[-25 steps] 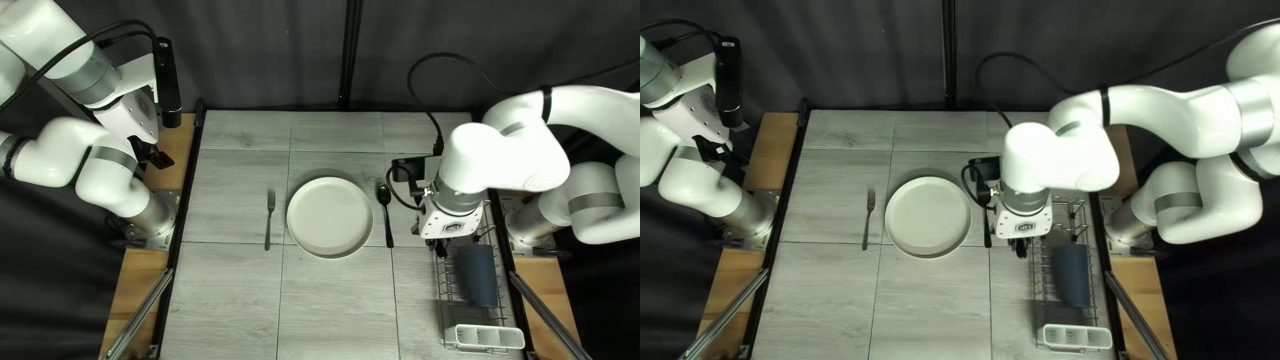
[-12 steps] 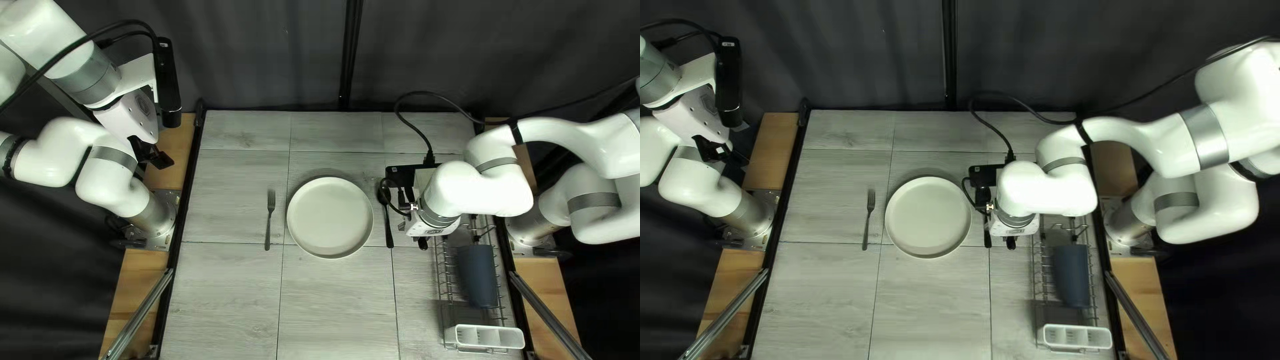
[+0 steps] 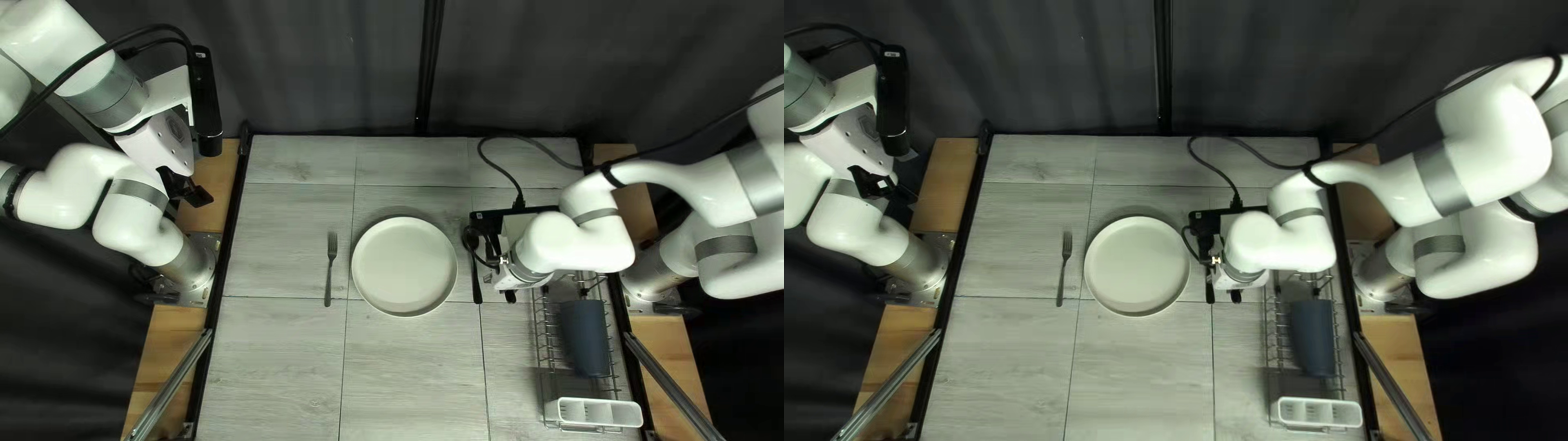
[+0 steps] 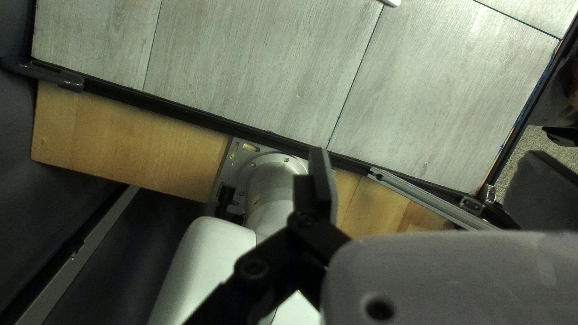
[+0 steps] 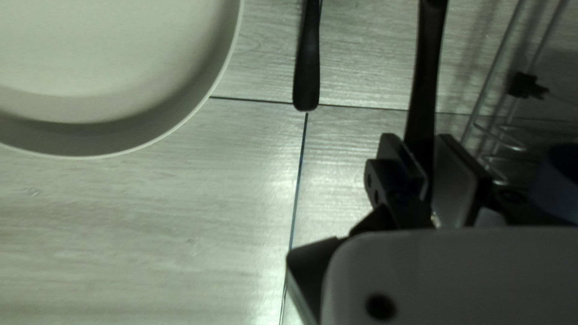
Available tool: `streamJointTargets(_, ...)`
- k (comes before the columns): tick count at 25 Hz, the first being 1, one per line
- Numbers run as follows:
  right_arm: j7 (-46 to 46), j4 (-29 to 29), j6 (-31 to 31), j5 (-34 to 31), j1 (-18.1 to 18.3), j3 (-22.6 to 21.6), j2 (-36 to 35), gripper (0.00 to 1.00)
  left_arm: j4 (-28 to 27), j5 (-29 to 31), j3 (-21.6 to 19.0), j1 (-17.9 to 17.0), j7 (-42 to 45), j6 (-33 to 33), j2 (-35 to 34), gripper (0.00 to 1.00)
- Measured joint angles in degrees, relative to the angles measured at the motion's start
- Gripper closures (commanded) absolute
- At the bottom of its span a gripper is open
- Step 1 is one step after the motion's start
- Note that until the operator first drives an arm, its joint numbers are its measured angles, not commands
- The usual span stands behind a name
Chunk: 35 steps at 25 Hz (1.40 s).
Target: Pick up and place plate onto table. Place down one fork to the left of the plate. Place spoon and knife to the right of the plate. Place cup above the knife and spoon
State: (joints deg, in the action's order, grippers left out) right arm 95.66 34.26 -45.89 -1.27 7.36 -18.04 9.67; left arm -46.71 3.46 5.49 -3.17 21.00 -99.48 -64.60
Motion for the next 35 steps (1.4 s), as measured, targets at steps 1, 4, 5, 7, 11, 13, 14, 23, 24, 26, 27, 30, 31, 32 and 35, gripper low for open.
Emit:
streamJointTargets(1, 0.62, -0.35, 0.85, -0.65, 0.02, -0.21, -0.7, 1.0, 0.0, 0.0, 0.0, 0.0, 0.0, 0.0, 0.0, 0.0)
streamJointTargets(4, 2.24, -0.72, 2.66, -2.2, 0.09, -0.65, -2.92, 1.0, 0.0, 0.0, 0.0, 0.0, 0.0, 0.0, 0.0, 0.0)
streamJointTargets(5, 2.78, -0.64, 2.99, -2.68, 0.12, -0.75, -3.75, 1.0, 0.0, 0.0, 0.0, 0.0, 0.0, 0.0, 0.0, 0.0)
streamJointTargets(7, 3.71, -0.41, 3.48, -3.45, 0.23, -0.83, -5.24, 1.0, 0.0, 0.0, 0.0, 0.0, 0.0, 0.0, 0.0, 0.0)
streamJointTargets(11, 4.91, -0.31, 4.66, -4.25, 0.32, -0.88, -7.51, 1.0, 0.0, 0.0, 0.0, 0.0, 0.0, 0.0, 0.0, 0.0)
streamJointTargets(13, 5.49, -0.18, 5.02, -4.69, 0.33, -0.9, -8.48, 1.0, 0.0, 0.0, 0.0, 0.0, 0.0, 0.0, 0.0, 0.0)
streamJointTargets(14, 5.68, -0.14, 5.27, -4.92, 0.36, -0.88, -9.02, 1.0, 0.0, 0.0, 0.0, 0.0, 0.0, 0.0, 0.0, 0.0)
streamJointTargets(23, 7.59, -0.25, 7.97, -7.43, 0.55, -0.43, -12.75, 0.0, 0.0, 0.0, 0.0, 0.0, 0.0, 0.0, 0.0, 0.0)
streamJointTargets(24, 7.62, -0.14, 7.85, -7.2, 0.54, -0.45, -12.73, 0.0, 0.0, 0.0, 0.0, 0.0, 0.0, 0.0, 0.0, 0.0)
streamJointTargets(26, 7.28, 0.39, 6.66, -5.71, 0.34, -0.72, -12.06, 0.0, 0.0, 0.0, 0.0, 0.0, 0.0, 0.0, 0.0, 0.0)
streamJointTargets(27, 6.74, 0.89, 5.59, -4.46, 0.14, -0.91, -11.43, 0.0, 0.0, 0.0, 0.0, 0.0, 0.0, 0.0, 0.0, 0.0)
streamJointTargets(30, 4.19, 3.41, 0.45, -0.03, -0.78, -1.34, -8.98, 0.0, 0.0, 0.0, 0.0, 0.0, 0.0, 0.0, 0.0, 0.0)
streamJointTargets(31, 3.43, 4.66, -2.22, 1.34, -1.23, -1.41, -7.9, 0.0, 0.0, 0.0, 0.0, 0.0, 0.0, 0.0, 0.0, 0.0)
streamJointTargets(32, 2.87, 6.12, -5.42, 2.61, -1.73, -1.47, -6.7, 0.0, 0.0, 0.0, 0.0, 0.0, 0.0, 0.0, 0.0, 0.0)
streamJointTargets(35, 3.15, 11.32, -16.68, 5.85, -3.42, -1.96, -1.94, 0.0, 0.0, 0.0, 0.0, 0.0, 0.0, 0.0, 0.0, 0.0)
